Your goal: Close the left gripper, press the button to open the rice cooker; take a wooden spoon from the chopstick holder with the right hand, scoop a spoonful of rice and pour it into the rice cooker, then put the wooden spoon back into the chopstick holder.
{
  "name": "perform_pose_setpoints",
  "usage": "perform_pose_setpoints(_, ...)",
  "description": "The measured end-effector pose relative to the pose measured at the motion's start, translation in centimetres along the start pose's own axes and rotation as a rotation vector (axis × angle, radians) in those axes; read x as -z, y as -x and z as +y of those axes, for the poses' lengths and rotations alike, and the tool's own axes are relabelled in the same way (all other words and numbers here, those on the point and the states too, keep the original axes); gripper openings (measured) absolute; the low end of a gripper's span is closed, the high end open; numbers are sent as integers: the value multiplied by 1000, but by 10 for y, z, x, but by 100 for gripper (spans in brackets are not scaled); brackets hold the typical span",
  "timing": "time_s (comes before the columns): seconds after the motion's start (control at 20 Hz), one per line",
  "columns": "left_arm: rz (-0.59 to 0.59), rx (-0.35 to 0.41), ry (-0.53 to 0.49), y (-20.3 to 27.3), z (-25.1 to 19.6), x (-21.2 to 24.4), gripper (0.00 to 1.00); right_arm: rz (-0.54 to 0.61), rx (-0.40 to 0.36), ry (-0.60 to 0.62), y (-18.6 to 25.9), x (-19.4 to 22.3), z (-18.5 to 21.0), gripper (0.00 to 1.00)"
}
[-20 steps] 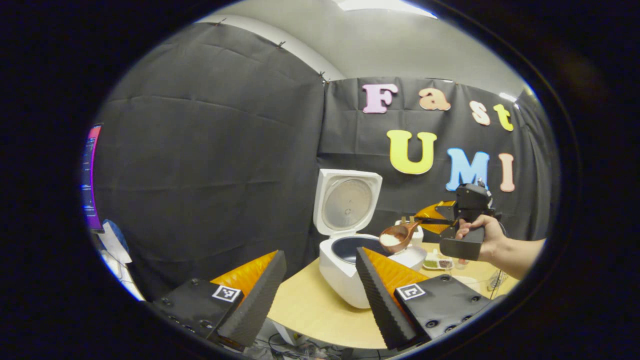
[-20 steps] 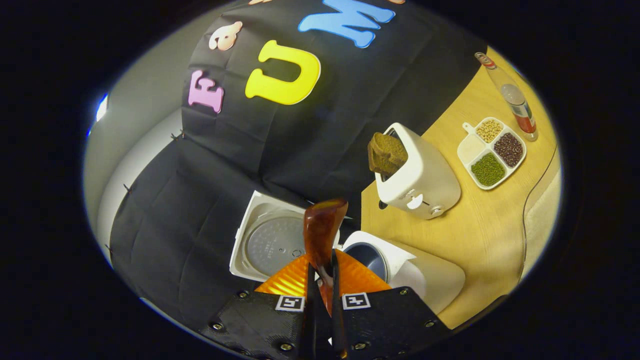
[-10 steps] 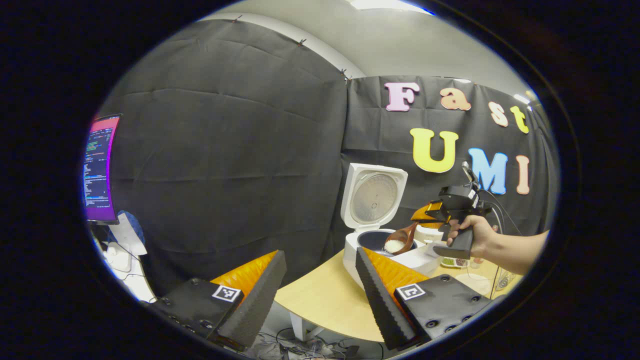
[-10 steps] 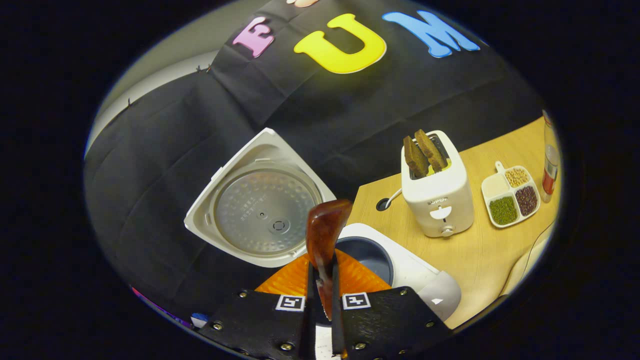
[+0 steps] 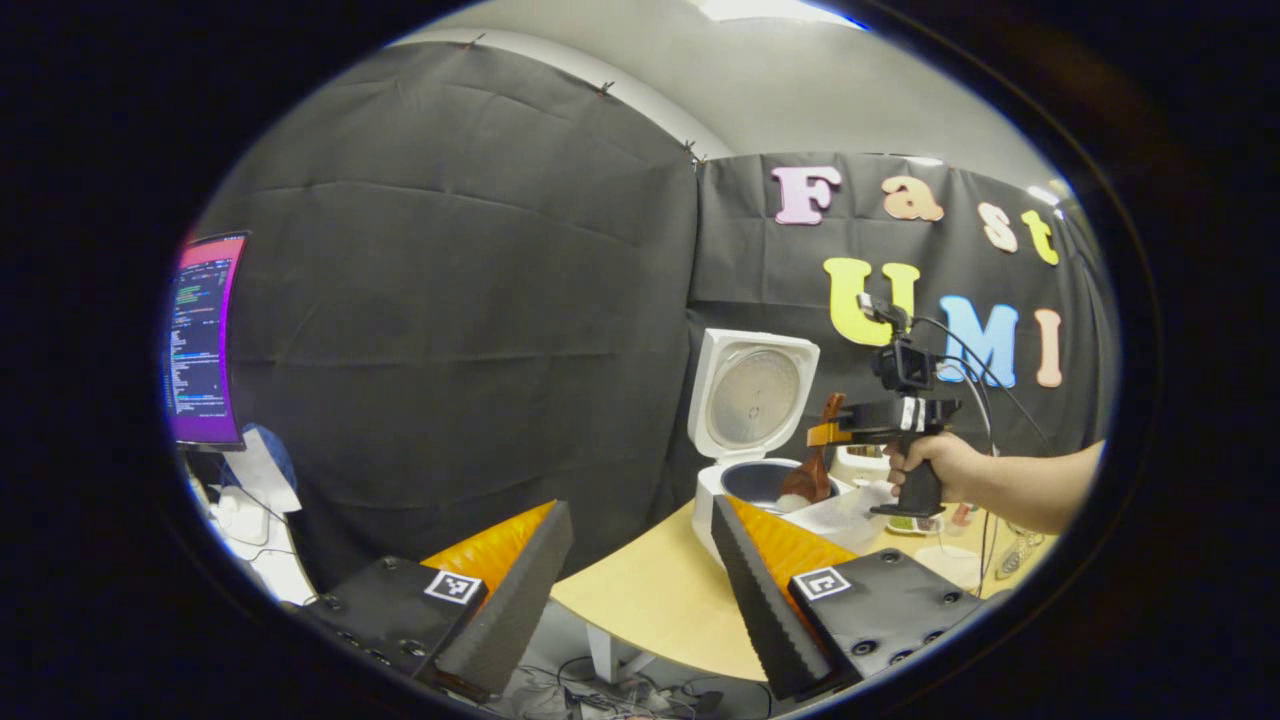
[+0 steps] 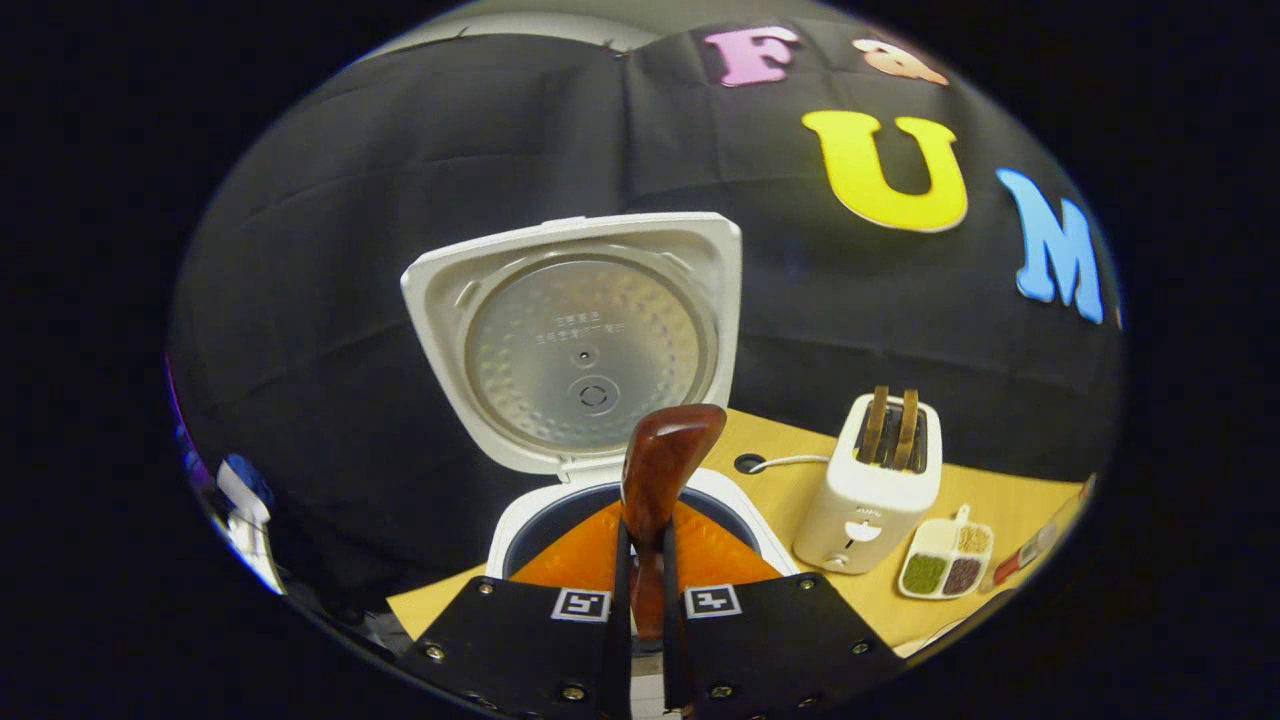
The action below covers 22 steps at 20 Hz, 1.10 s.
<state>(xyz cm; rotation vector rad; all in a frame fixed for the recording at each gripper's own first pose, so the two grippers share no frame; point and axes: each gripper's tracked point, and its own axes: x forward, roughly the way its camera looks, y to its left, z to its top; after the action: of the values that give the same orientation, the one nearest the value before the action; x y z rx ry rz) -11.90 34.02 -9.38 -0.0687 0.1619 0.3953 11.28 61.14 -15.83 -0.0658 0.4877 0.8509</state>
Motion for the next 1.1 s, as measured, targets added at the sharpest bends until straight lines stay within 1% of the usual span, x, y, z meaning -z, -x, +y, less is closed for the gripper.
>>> perform_pose_setpoints(0.15, -5, 0, -7, 0, -1, -1, 97, -25, 16, 238, 1, 0, 10, 13)
perform_pose_setpoints(0.2, -3, 1, -4, 0, -1, 0, 99, -36, 19, 303, 1, 0, 12, 13)
perform_pose_setpoints(0.35, -3, 2, 2, 1, -2, -4, 97, -73, 47, 467, 6, -4, 16, 13)
perform_pose_setpoints(0.5, -10, 1, -5, 1, -2, -4, 97, -100, 79, 575, 7, -8, 17, 13)
perform_pose_setpoints(0.6, -11, 1, -5, 0, -2, -2, 97, -117, 99, 586, 9, -14, 15, 13)
perform_pose_setpoints(0.65, -9, -1, -5, 0, -2, -1, 97, -112, 96, 556, 9, -16, 13, 13)
perform_pose_setpoints(0.75, -16, -7, 0, 0, -1, -3, 97, -83, 69, 434, 8, -16, 10, 13)
perform_pose_setpoints(1.05, -39, -3, 6, 0, -3, -5, 97, -35, -26, -77, 10, -28, -8, 13)
perform_pose_setpoints(1.1, -43, 1, 6, 1, -3, -8, 99, -36, -43, -174, 14, -33, -12, 13)
